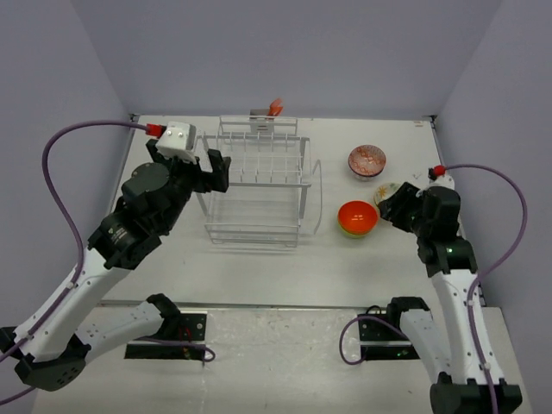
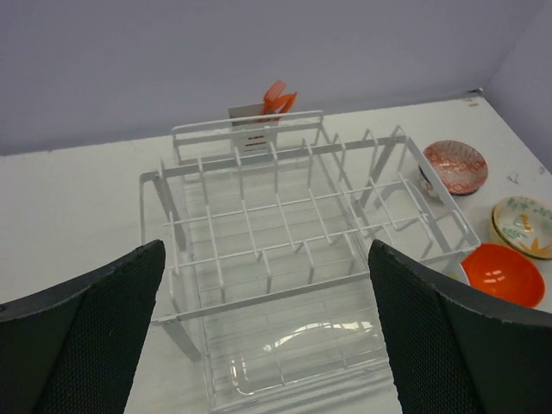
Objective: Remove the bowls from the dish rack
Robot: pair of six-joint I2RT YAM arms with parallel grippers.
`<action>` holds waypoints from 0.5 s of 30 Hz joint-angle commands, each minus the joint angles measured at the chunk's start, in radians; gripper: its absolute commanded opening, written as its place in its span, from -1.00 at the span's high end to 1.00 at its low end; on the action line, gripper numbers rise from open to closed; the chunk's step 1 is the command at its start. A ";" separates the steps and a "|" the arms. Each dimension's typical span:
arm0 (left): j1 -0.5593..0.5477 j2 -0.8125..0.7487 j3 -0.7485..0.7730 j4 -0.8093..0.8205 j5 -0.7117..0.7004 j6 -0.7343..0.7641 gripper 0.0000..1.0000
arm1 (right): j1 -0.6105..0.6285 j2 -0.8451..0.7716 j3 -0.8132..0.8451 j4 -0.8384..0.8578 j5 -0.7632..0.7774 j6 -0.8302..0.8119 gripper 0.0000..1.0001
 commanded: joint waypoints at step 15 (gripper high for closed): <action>0.258 -0.440 -0.357 -0.199 -0.317 -0.178 -1.00 | 0.053 -0.415 0.507 -0.434 0.060 -0.232 -0.98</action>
